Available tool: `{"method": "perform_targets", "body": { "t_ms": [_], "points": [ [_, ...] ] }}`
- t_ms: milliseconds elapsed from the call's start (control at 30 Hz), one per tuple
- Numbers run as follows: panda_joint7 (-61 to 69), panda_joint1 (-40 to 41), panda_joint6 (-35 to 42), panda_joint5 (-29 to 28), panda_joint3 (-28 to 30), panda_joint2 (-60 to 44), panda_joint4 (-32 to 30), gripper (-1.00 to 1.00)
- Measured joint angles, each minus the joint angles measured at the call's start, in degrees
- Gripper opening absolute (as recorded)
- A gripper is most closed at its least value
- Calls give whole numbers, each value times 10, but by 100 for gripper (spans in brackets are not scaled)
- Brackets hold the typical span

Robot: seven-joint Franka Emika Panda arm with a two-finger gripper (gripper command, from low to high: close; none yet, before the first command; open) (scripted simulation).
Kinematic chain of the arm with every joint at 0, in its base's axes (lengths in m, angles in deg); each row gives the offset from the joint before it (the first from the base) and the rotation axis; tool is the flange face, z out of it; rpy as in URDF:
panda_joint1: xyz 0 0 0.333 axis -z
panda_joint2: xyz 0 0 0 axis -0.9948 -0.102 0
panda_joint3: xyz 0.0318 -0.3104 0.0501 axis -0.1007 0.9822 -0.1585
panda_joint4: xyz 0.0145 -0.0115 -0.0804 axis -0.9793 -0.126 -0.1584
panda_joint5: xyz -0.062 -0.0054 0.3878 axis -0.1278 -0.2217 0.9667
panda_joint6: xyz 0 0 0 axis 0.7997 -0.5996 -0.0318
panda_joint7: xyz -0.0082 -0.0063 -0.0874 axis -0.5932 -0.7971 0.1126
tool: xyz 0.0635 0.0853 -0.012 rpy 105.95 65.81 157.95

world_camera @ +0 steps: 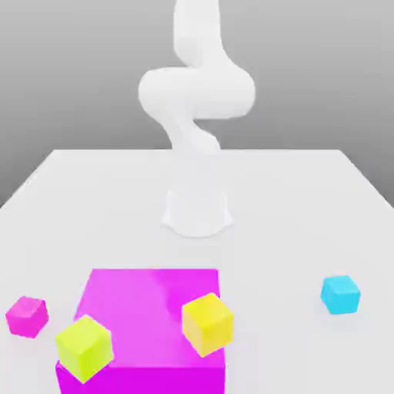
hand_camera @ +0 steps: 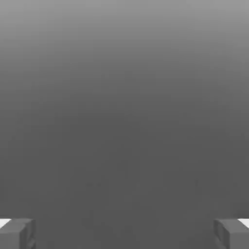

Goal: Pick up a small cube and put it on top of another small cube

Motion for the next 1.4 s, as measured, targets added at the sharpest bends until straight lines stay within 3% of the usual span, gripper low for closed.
{"method": "perform_targets", "body": {
  "t_ms": [300, 533, 733, 933, 967, 1200, 1400],
  "points": [
    [232, -156, -107, 30, -2, -191, -85, 0],
    [397, -242, -189, 37, -40, -337, -150, 0],
    [484, -307, -262, -23, -66, -460, -202, 0],
    [466, -335, -360, -67, -34, -585, -187, 0],
    [465, -337, -368, -68, -31, -596, -185, -100],
    [463, -336, -365, -70, -32, -593, -185, -100],
    [487, -322, -274, -37, -56, -484, -204, -100]
  ]
}}
